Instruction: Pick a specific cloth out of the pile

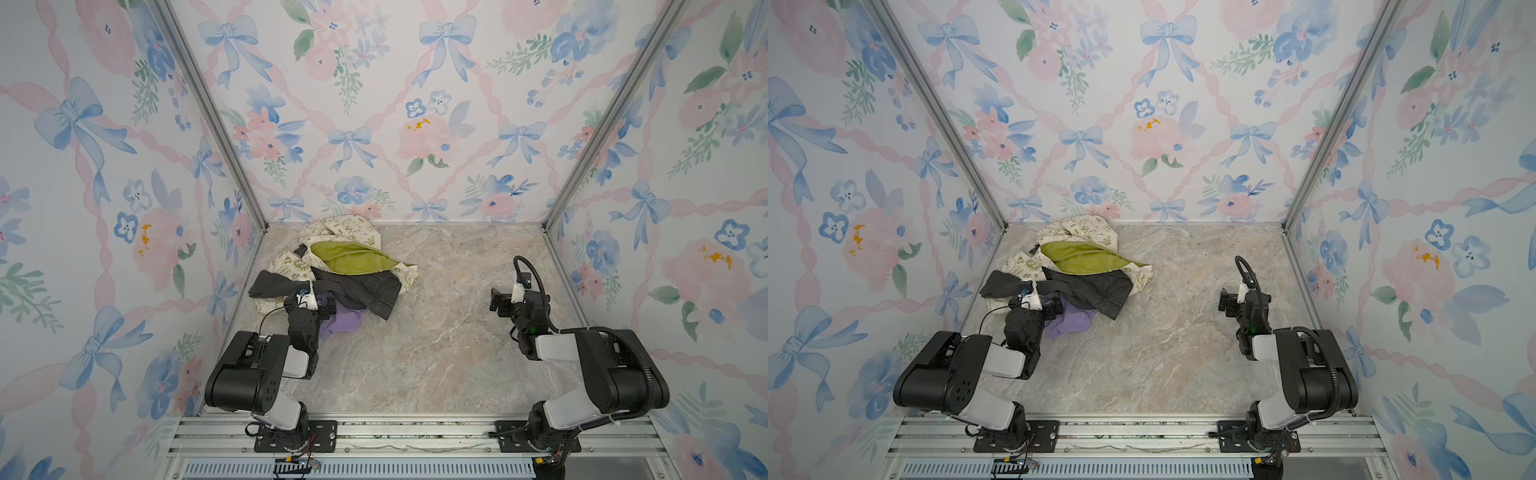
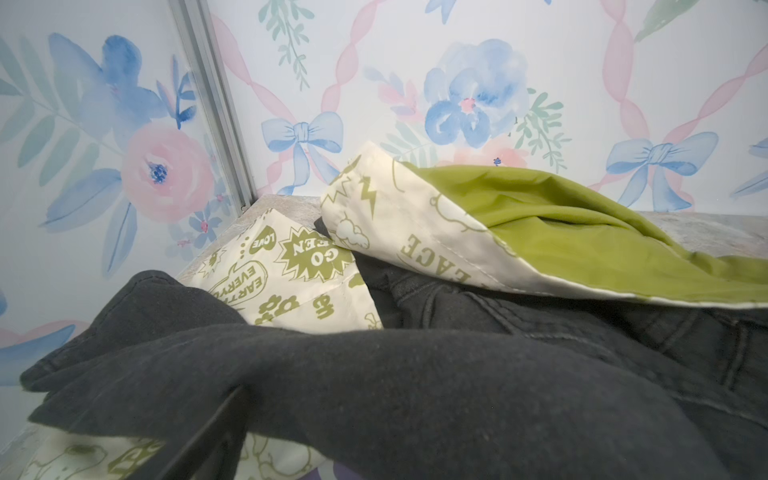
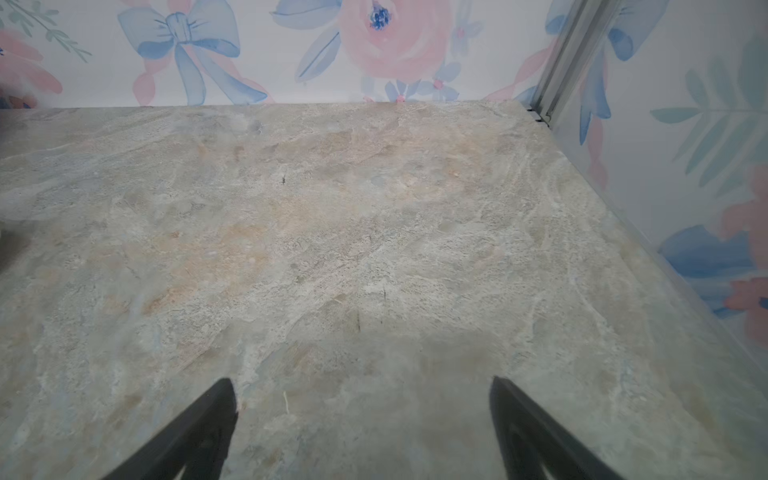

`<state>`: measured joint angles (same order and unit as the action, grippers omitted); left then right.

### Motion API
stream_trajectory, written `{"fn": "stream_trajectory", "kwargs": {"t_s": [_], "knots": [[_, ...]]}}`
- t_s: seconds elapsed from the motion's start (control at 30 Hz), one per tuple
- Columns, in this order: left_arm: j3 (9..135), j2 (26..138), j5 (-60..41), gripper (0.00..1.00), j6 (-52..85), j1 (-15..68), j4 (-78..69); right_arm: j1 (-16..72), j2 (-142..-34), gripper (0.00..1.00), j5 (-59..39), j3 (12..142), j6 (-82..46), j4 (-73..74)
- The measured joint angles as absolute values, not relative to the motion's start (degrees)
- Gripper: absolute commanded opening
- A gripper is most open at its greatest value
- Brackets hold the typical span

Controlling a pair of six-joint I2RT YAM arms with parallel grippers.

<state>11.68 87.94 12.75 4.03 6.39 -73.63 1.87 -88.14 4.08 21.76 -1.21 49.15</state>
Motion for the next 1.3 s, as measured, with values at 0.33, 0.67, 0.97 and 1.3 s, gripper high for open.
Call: {"fn": "stream_trajectory", "kwargs": {"t_s": [0.33,0.67,0.97,1.3], "knots": [[11.68,87.94,12.73,0.98,4.03,6.39,-73.63,1.87,-88.14,0.97,4.08,21.76,-1.21,49.15],[11.68,87.94,12.75,0.98,4.03,6.39,-73.65,1.87,-88.14,0.97,4.08,21.76,-1.21,49.15],[11.68,87.94,12.73,0.98,4.03,6.39,-73.65,1.87,-88.14,0.97,4.08,21.76,-1.21,49.15],[11.68,87.94,12.62,0.98,4.05,6.37,-73.65,1.87,-88.14,0.97,4.12,21.76,-1.19,49.15]]}}
